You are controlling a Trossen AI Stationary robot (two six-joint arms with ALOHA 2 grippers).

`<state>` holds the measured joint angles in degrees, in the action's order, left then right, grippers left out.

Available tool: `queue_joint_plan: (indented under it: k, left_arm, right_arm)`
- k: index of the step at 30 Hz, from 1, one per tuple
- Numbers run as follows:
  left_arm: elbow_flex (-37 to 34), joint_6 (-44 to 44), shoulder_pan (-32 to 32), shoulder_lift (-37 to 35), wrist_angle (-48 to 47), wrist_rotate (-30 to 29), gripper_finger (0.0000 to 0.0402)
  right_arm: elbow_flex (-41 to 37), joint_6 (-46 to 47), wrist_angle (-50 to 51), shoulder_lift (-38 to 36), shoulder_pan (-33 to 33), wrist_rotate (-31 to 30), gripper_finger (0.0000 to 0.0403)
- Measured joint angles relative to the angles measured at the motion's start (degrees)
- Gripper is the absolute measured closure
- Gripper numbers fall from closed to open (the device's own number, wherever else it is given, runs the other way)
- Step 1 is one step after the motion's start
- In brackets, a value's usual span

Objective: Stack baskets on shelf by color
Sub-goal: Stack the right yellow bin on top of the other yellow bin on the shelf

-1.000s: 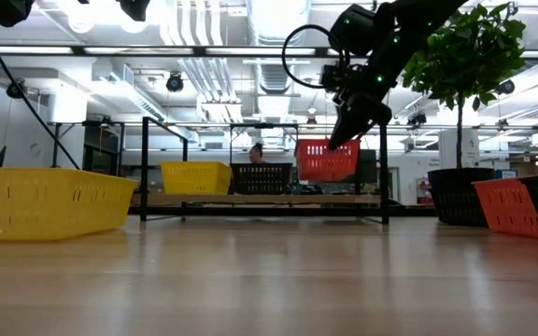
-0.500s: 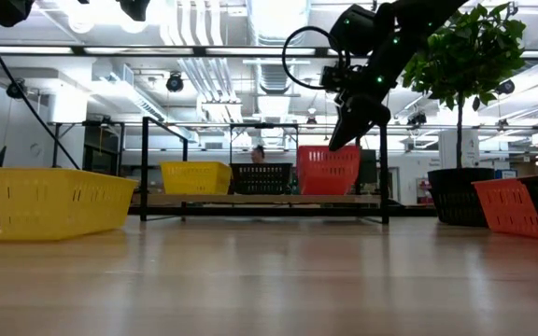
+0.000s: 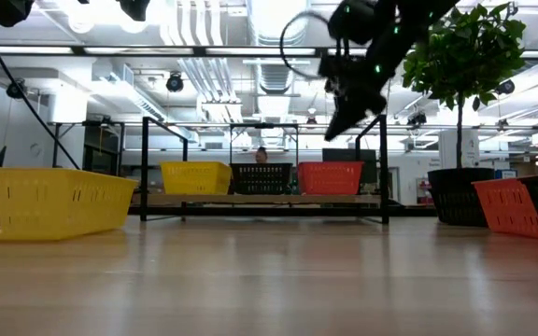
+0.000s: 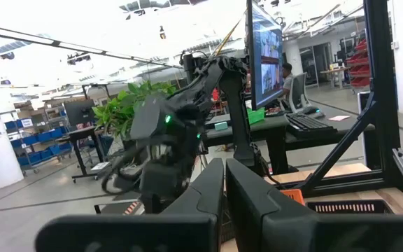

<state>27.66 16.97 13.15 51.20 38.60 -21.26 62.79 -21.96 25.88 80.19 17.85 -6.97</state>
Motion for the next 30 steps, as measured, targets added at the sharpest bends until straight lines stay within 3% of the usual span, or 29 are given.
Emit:
queue_joint_plan:
  k: [10, 16, 22, 30]
  left_arm:
    - [0.0, -0.07, 0.0, 0.03, -0.01, 0.0, 0.0401]
    - [0.13, -1.7, 0.0, 1.66, 0.02, 0.0, 0.0401]
    - [2.01, -7.18, 0.08, 5.6, 0.34, 0.0, 0.0401]
    - [3.55, -18.23, 2.65, 14.03, 0.38, 0.0, 0.0401]
  right_arm:
    - [0.36, 7.06, 0.4, -9.16, -14.37, 0.81, 0.0362]
    - [-4.05, 10.45, -2.65, -14.37, -26.07, -5.82, 0.0385]
    - [-11.29, 8.96, -14.39, -17.76, -35.62, -12.38, 0.0394]
    - [-21.52, 4.18, -30.1, -21.38, -37.73, -12.31, 0.0394]
